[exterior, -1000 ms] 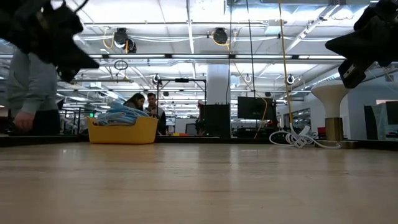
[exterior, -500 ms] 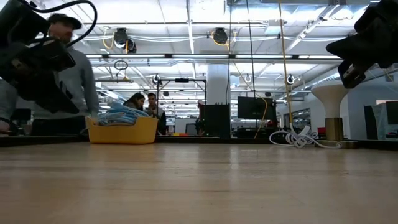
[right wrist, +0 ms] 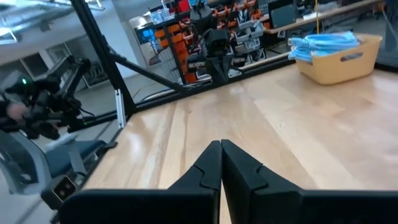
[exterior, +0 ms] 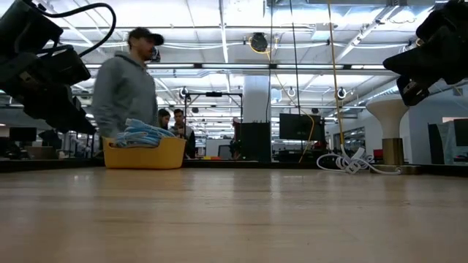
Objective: Pick & Place USB Port
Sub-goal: Return to Home Position
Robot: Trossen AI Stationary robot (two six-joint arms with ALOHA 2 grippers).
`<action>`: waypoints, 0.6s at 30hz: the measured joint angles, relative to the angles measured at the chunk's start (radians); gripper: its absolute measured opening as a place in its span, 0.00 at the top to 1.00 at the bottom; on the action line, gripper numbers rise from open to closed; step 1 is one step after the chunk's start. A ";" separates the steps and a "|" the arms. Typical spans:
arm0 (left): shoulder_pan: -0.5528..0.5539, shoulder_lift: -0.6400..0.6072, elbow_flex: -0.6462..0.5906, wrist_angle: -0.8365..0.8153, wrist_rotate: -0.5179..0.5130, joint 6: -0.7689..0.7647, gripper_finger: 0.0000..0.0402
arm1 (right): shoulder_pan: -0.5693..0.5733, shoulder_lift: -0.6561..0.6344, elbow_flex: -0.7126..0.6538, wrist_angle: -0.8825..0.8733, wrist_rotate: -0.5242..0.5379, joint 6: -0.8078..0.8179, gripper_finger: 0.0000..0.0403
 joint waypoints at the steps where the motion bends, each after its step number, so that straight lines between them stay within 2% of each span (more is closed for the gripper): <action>1: 0.000 0.000 0.000 0.000 0.000 -0.003 0.96 | 0.000 0.000 0.000 0.000 0.000 -0.019 1.00; 5: 0.000 0.000 0.000 0.000 0.000 0.001 0.96 | 0.000 0.000 0.000 0.035 0.002 -0.067 1.00; 12: 0.000 0.000 0.001 0.002 0.000 -0.001 0.98 | 0.000 -0.001 0.000 0.216 0.004 -0.072 1.00; 18: 0.000 0.000 0.001 0.002 0.000 -0.010 0.99 | 0.000 -0.001 0.000 0.254 0.002 -0.073 1.00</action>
